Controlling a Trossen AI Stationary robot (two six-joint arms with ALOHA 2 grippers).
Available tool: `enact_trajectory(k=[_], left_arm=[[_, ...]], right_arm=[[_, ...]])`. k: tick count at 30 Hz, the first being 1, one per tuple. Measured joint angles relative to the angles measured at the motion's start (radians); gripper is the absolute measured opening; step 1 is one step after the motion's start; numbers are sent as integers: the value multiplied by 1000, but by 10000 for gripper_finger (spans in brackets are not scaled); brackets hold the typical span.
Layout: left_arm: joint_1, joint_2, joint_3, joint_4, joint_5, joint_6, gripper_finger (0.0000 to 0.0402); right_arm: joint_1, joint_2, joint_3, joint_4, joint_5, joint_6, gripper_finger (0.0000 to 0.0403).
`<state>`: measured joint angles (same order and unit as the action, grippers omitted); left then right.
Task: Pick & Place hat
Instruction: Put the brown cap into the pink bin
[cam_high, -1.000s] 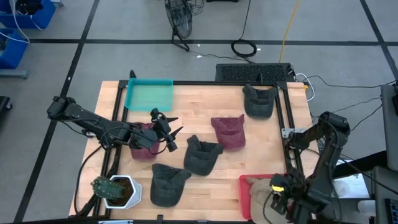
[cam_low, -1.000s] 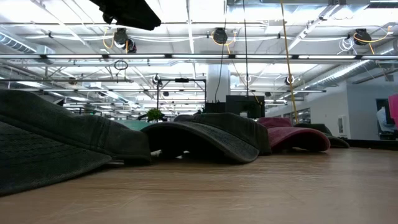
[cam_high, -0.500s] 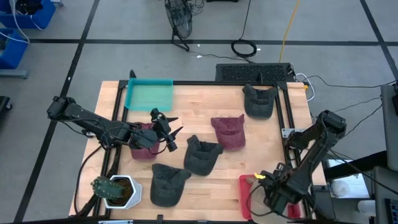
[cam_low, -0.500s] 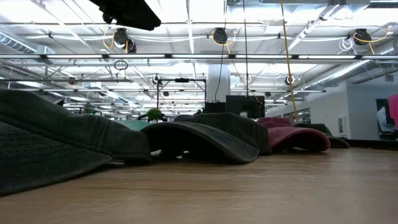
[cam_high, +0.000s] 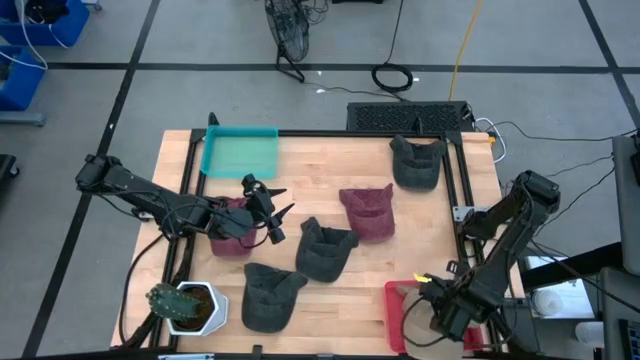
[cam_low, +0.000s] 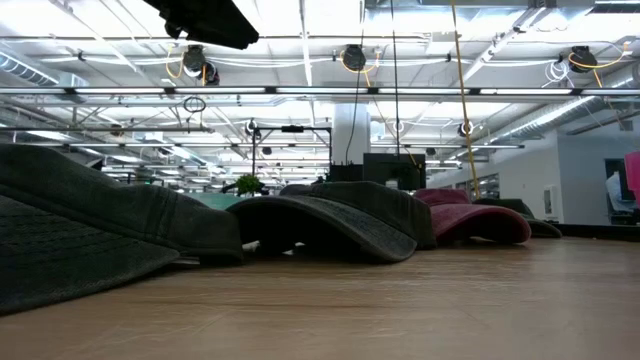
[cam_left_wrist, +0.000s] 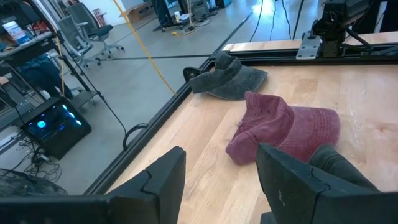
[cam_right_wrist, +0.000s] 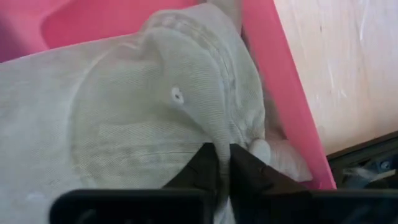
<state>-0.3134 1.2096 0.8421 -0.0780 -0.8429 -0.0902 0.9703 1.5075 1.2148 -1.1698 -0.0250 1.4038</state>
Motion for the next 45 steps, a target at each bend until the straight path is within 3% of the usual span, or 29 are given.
enact_trajectory(k=[10, 19, 23, 29, 38, 45], left_arm=[[0, 0, 0, 0, 0, 2, 200], [0, 0, 0, -1, 0, 3, 200], [0, 0, 0, -1, 0, 3, 200], [0, 0, 0, -1, 5, 3, 200], [0, 0, 0, 0, 6, 4, 200], [0, 0, 0, 0, 6, 5, 200]], right_arm=[[0, -99, 0, 36, 78, 41, 14], [0, -157, 0, 285, 280, -188, 8], [0, -156, 0, 281, 289, -247, 10], [14, -155, -86, 209, 186, -185, 10], [12, -159, -277, 207, -215, -17, 10], [-6, -201, -283, 196, -210, -11, 11]])
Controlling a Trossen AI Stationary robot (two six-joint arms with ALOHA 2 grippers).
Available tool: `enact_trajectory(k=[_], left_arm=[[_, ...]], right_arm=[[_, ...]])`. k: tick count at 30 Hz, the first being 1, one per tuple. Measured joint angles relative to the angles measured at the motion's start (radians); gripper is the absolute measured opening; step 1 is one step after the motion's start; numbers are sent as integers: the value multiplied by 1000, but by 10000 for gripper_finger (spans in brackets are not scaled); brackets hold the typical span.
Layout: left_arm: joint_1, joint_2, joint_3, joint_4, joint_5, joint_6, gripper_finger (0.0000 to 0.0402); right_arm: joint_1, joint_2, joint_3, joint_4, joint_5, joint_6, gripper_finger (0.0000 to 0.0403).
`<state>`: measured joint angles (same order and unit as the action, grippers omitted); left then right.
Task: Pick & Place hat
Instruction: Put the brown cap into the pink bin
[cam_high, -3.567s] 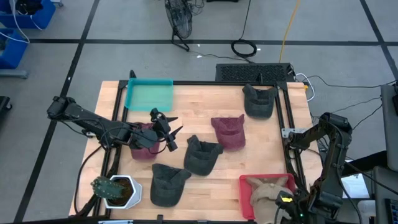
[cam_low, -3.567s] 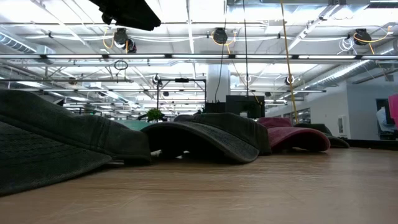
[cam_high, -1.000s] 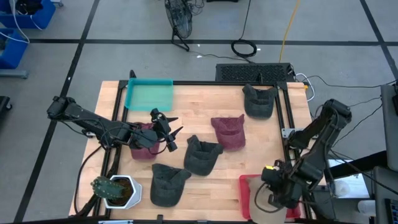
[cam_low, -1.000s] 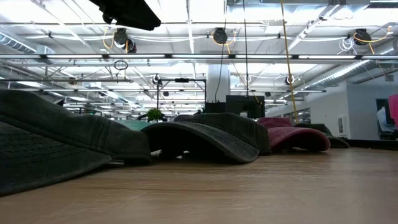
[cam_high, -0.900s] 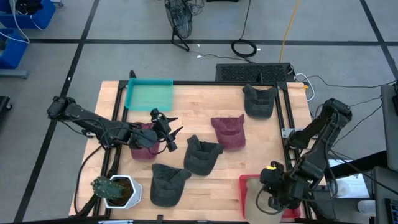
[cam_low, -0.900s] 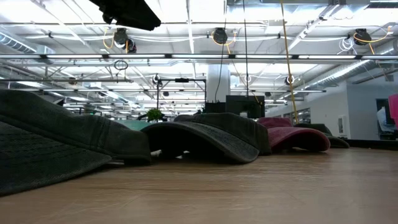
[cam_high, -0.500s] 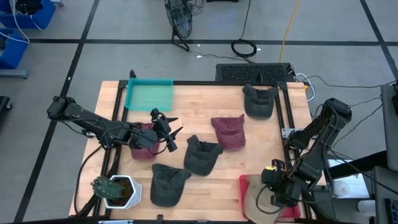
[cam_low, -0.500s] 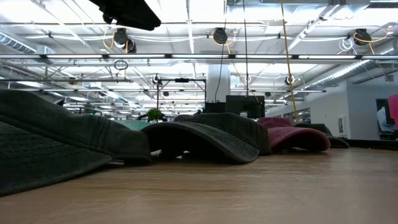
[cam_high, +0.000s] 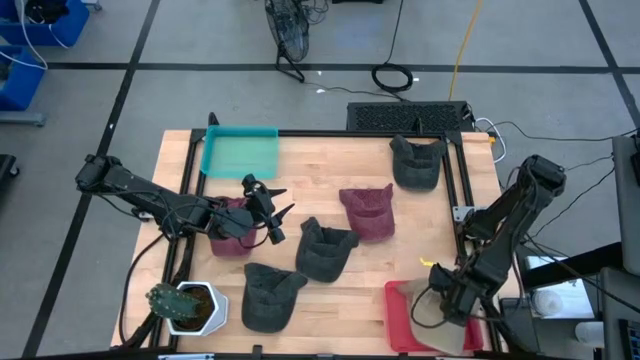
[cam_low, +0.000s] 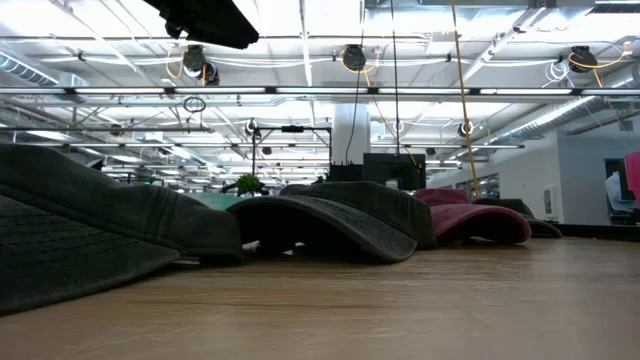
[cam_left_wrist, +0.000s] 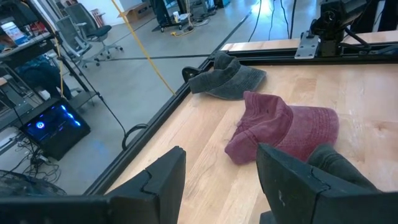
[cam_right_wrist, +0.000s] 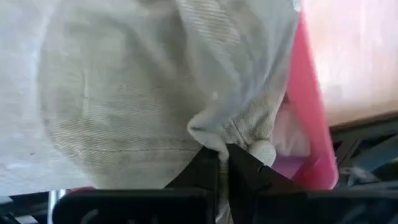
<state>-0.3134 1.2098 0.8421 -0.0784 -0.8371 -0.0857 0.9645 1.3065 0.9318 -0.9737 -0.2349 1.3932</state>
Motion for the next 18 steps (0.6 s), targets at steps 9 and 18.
enact_trajectory(k=[9, 18], left_arm=[[0, 0, 0, 0, 0, 0, 200], [0, 0, 0, -1, 0, 12, 200]], right_arm=[[-62, -122, 0, 10, 185, -78, 11], [-81, -197, 0, 252, 286, -200, 11]])
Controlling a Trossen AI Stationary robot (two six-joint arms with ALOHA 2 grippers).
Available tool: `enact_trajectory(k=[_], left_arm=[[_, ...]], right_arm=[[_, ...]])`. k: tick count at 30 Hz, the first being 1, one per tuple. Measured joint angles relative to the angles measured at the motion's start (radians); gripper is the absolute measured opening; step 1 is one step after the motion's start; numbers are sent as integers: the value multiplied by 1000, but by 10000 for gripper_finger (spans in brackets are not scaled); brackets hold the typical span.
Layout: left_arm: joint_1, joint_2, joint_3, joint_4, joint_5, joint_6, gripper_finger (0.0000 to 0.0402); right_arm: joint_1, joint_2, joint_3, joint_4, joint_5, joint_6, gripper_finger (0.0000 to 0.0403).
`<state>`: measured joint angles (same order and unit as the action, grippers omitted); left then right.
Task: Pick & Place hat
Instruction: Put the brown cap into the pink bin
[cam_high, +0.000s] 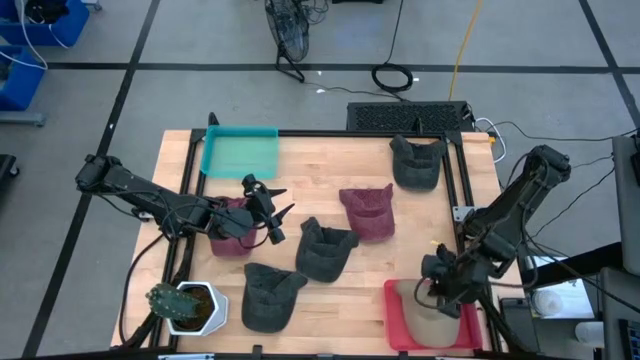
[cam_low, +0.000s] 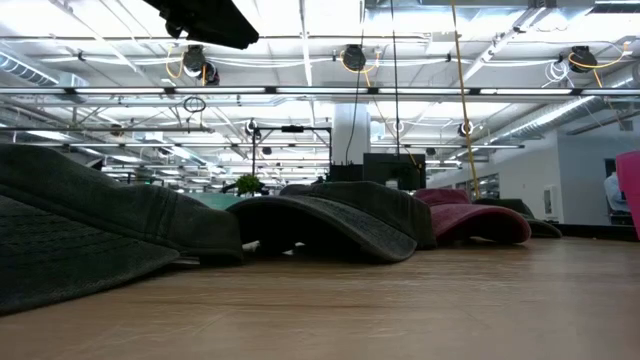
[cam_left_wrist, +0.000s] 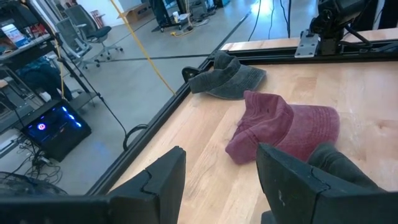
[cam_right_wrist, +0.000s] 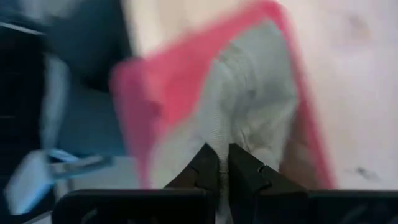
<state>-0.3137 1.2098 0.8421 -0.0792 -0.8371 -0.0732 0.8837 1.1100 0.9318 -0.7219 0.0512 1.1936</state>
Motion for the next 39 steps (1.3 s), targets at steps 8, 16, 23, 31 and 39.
enact_trajectory(k=[8, 16, 23, 31, 39], left_arm=[[0, 0, 0, 0, 0, 0, 200], [0, 0, 0, 0, 0, -8, 200], [0, 0, 0, 0, 0, -7, 200], [0, 0, 0, 0, 0, -8, 200], [10, 0, 0, 1, 0, -9, 200]], right_arm=[[2, 4, 1, 162, 1, -76, 11], [21, 5, -134, 204, -43, 46, 11], [22, 5, -328, 488, -221, 208, 29], [14, -22, -367, 507, -288, 226, 54], [-28, -92, -367, 488, -237, 127, 55]])
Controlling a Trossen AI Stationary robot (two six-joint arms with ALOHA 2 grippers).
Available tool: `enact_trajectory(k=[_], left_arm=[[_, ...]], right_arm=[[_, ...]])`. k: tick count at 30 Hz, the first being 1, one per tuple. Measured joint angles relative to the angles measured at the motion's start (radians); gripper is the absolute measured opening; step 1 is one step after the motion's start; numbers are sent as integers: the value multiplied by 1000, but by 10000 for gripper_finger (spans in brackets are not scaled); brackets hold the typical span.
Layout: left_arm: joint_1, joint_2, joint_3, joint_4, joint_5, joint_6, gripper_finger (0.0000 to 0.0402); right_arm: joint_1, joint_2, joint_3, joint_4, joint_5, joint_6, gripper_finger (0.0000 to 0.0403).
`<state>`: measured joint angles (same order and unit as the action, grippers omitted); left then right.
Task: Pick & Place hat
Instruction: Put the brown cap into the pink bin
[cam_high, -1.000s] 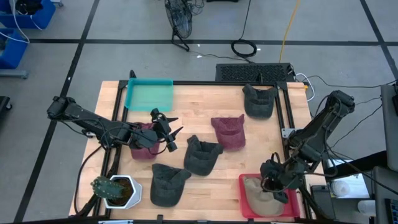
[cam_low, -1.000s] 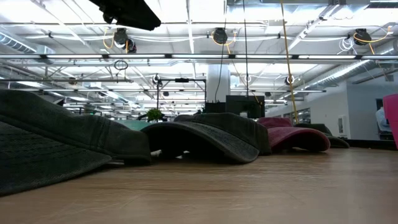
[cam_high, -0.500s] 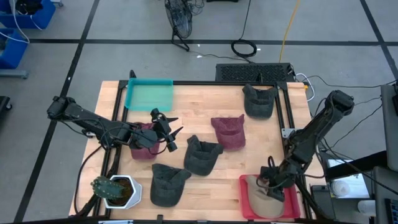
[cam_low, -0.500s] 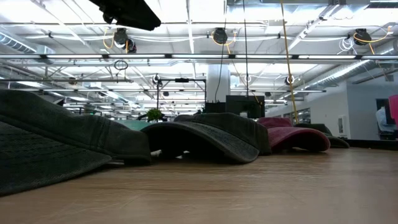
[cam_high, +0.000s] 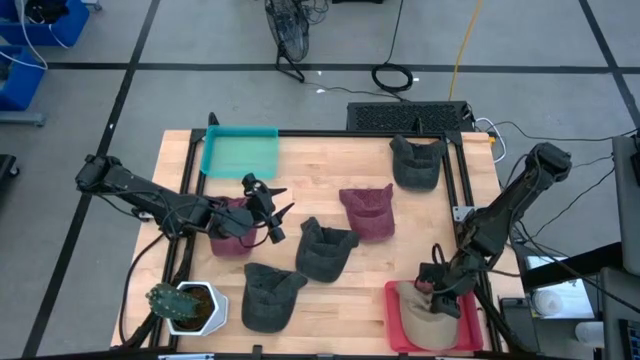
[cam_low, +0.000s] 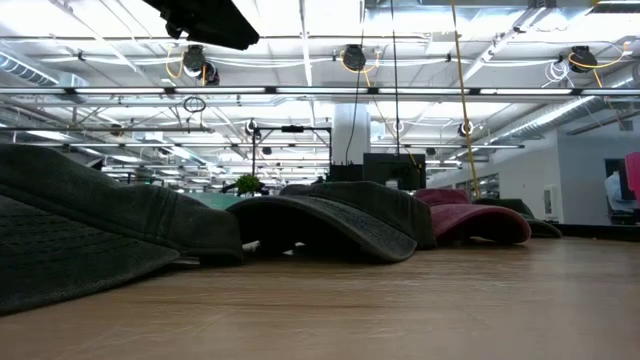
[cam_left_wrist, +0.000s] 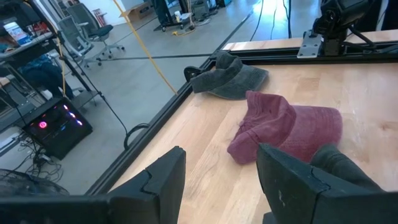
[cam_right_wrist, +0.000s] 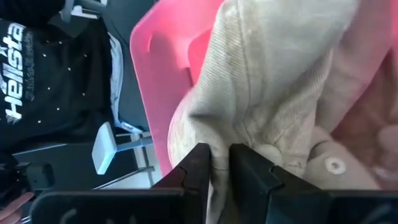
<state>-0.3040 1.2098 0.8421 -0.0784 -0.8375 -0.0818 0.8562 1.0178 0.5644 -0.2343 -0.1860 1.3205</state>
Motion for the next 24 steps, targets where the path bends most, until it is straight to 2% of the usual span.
enact_trajectory(k=[13, 17, 24], left_arm=[[17, 0, 0, 0, 1, -6, 200], [25, 0, 0, 0, 2, -7, 200], [31, 0, 0, 0, 2, -8, 200]], right_arm=[[-72, -111, 0, -126, 12, -122, 66], [-93, -124, 0, -200, 34, -141, 94], [-161, -145, 0, -296, 32, -168, 175]])
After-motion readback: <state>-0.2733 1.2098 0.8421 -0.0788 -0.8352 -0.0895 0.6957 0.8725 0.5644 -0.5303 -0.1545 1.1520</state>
